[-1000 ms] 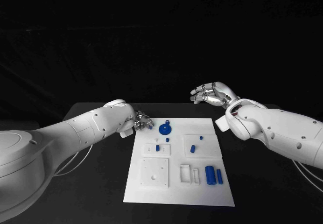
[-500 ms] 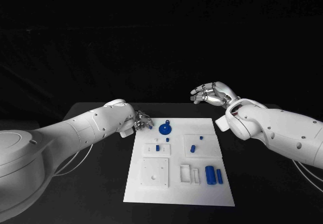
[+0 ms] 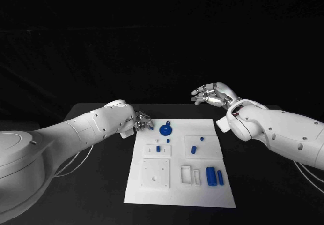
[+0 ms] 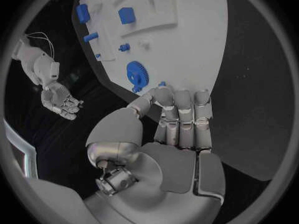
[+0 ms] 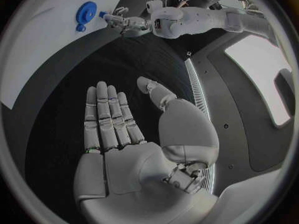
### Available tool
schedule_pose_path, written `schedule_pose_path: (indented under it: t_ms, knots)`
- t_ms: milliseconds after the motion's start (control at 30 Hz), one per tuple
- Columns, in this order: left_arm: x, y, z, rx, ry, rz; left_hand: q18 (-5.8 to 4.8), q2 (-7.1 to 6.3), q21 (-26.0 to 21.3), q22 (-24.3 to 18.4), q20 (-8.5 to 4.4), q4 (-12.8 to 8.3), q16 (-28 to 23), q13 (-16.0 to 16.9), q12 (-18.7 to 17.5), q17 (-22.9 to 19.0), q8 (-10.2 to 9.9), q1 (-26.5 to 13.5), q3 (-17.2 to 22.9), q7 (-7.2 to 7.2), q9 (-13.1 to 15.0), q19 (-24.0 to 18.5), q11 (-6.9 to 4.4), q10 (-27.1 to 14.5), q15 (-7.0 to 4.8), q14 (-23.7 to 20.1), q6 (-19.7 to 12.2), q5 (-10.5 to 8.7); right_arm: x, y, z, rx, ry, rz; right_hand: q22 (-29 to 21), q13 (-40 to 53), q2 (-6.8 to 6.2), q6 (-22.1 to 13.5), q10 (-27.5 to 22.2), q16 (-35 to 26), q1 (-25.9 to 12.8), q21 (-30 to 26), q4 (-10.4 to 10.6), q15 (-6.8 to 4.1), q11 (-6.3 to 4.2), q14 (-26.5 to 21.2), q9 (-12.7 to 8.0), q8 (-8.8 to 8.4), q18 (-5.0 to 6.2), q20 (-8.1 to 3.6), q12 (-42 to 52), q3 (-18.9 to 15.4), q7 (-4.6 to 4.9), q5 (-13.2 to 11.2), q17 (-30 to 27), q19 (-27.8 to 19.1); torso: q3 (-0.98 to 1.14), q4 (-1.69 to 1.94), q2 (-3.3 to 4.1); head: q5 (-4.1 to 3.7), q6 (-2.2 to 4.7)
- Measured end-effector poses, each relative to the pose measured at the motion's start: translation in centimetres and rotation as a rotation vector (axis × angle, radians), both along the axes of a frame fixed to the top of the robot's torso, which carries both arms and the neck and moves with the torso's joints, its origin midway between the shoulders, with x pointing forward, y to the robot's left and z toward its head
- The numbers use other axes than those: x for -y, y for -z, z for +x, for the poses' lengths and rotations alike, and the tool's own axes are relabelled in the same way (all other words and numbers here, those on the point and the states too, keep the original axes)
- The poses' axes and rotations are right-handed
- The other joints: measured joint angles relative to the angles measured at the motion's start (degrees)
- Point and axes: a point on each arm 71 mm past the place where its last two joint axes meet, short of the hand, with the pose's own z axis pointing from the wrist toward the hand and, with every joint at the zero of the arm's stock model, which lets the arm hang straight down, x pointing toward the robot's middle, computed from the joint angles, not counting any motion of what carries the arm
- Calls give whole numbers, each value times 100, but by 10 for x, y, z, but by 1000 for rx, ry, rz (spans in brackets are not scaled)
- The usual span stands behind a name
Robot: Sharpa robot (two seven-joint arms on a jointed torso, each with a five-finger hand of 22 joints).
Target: Assemble the parts on the task board
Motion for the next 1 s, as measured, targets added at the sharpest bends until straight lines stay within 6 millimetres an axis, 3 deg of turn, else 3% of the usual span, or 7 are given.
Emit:
schedule_pose_path:
  t_ms: [567, 667, 767, 800, 1000]
  knots:
    - [-5, 1, -3, 21, -7, -10, 1, 22, 0, 30, -51, -124, 22, -25, 0, -23, 34, -23, 61, 26, -61, 132, -60, 139, -35, 104, 54, 215, 0, 0, 0, 0, 0, 0, 1, 0, 0, 0, 0, 0, 0, 0, 0, 0, 0, 0, -5, 0, 0, 0, -23, 0, 0, 0, 0, 0, -1, 1, 1, -4, -12]
    - [-5, 0, -6, 39, -3, -22, 1, 20, 0, 36, -44, -157, 45, -39, 0, -39, 34, -24, 93, 27, -64, 144, -90, 171, -51, 134, 55, 380, 1, 0, 0, 0, 1, 0, 1, 0, 0, 0, 0, 0, 0, 0, 0, 0, 0, 0, -5, 0, -1, 0, -23, 0, 0, 0, 1, 0, -1, 3, 1, -9, -13]
    - [-7, -2, -12, 80, -7, -43, 0, -76, 52, 45, -85, -170, 45, -53, 0, -73, 88, 11, 92, 87, -70, 298, -141, 287, -50, 252, 116, 846, 2, 0, 0, 0, 4, -1, 1, 0, 0, 0, 0, 0, 0, 0, 0, 0, 0, 0, -5, 0, 0, 0, -23, 0, 0, 0, 0, 0, -1, 3, -1, -14, -13]
    - [-8, -3, -14, 92, -10, -49, 1, -110, 58, 45, -96, -171, 45, -60, -22, -87, 89, 24, 92, 99, -69, 340, -143, 328, -40, 271, 129, 923, 3, 0, 0, 0, 5, -1, 2, 0, 0, 0, 0, 0, 0, 0, 0, 0, 0, 0, -5, 0, -1, 0, -23, 0, 0, 0, 1, 0, -1, 3, -1, -17, -13]
    - [-12, -9, -25, 148, -17, -85, 1, -163, 66, 45, -122, -194, 21, -62, -39, -108, 91, 5, 115, 101, -68, 367, -163, 366, -51, 317, 164, 978, 8, 0, 0, -1, 14, -4, 6, 0, 0, 0, 0, 0, 0, 0, 16, 0, 0, 1, -5, 0, 0, 12, -23, -16, 0, 0, -4, -12, -1, 22, -11, -46, -10]
